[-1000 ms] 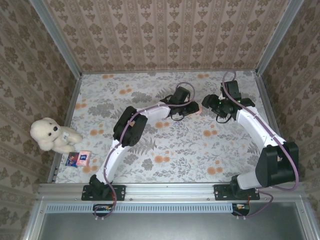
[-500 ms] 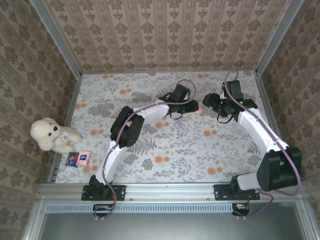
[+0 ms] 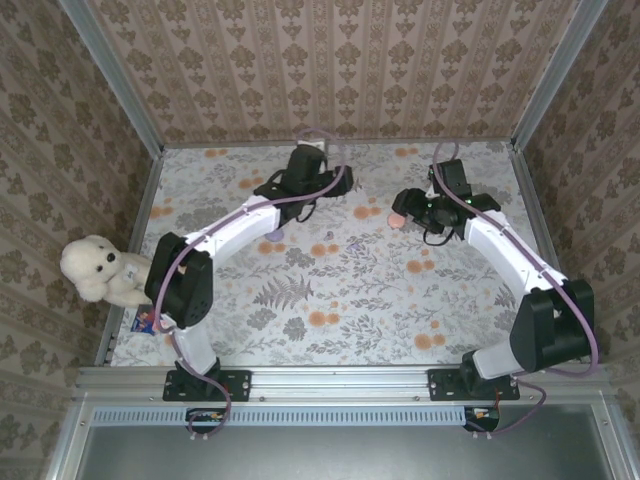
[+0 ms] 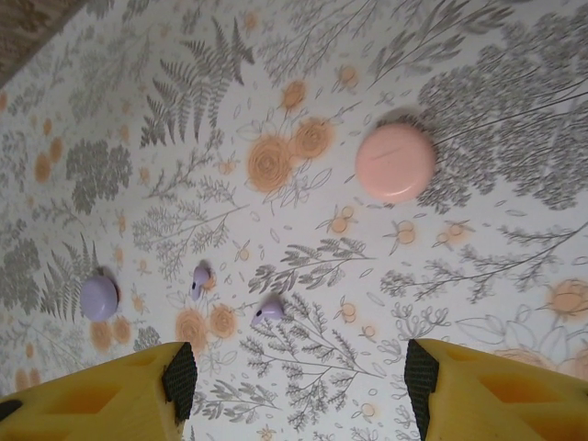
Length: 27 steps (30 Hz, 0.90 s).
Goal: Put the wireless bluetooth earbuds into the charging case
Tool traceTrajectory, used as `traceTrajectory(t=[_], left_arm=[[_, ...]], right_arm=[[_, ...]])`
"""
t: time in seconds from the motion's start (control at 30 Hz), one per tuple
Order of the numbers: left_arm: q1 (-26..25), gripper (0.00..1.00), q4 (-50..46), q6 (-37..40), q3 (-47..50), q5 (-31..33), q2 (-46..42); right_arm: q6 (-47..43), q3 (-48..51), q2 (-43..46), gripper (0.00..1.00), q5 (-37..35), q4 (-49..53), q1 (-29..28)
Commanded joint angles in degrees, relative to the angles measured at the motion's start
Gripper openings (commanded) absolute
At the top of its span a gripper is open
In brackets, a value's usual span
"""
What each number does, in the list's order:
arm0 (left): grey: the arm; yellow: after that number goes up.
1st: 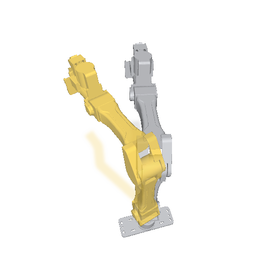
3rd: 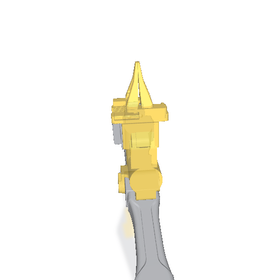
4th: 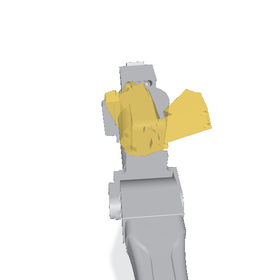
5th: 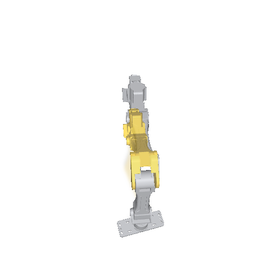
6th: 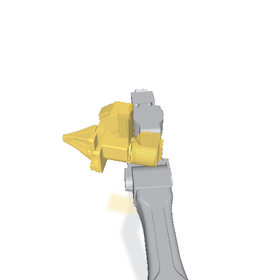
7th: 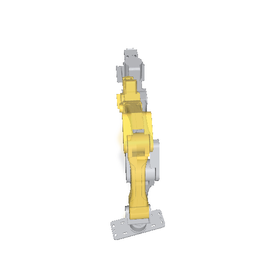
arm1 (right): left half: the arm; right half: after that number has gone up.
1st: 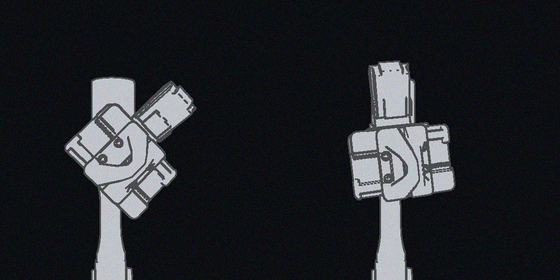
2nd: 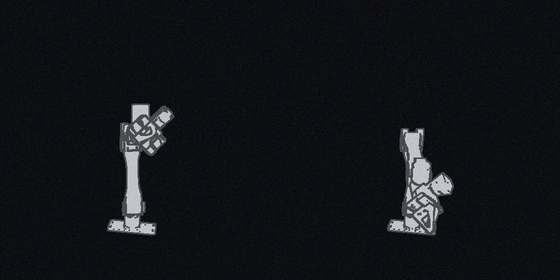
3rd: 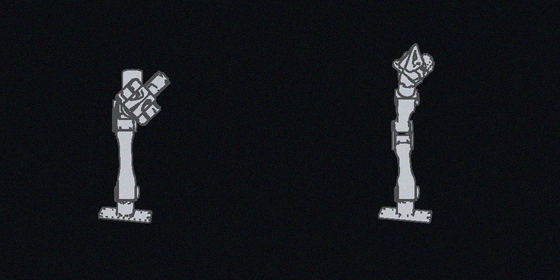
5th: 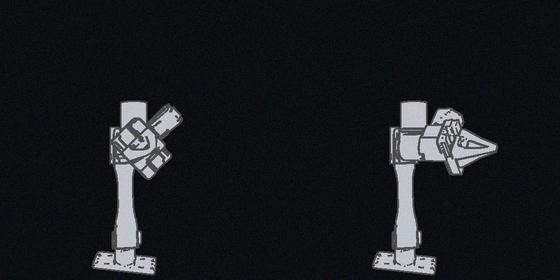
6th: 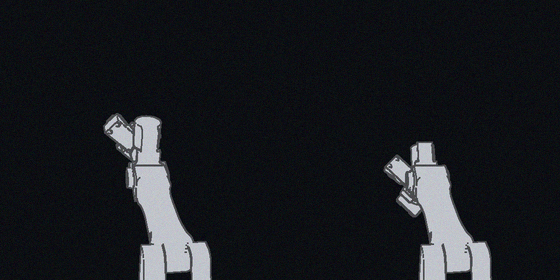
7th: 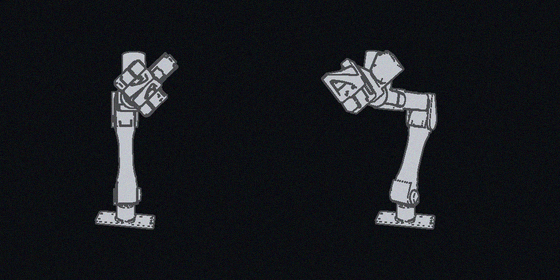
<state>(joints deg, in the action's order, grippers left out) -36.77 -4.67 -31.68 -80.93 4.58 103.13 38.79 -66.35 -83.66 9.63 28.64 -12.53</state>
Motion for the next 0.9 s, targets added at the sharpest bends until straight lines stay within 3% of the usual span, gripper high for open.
traceTrajectory(t=[0.0,0.13,0.3,0.57,0.87], left_arm=[[4.5,0.98,1.4,-4.1,6.5,2.1,-3.2],[10.0,1.0,2.6,-7.5,12.7,-0.8,-6.6],[14.8,1.0,-2.4,-4.4,15.0,-2.9,-8.9],[15.9,1.0,-15.2,4.3,12.4,-2.8,-5.2],[14.3,0.96,-20.3,8.7,11.0,-1.2,-0.8]], right_arm=[[-0.9,-3.5,-3.0,0.66,-0.1,1.3,-3.2],[-1.1,-7.2,-7.5,0.67,-1.6,1.9,-8.1],[-0.5,-11.2,-12.0,0.68,-3.1,1.8,-12.6],[0.2,-15.8,-16.1,0.68,-4.4,3.7,-16.1],[0.4,-15.9,-16.7,0.67,-4.9,4.1,-17.2]])
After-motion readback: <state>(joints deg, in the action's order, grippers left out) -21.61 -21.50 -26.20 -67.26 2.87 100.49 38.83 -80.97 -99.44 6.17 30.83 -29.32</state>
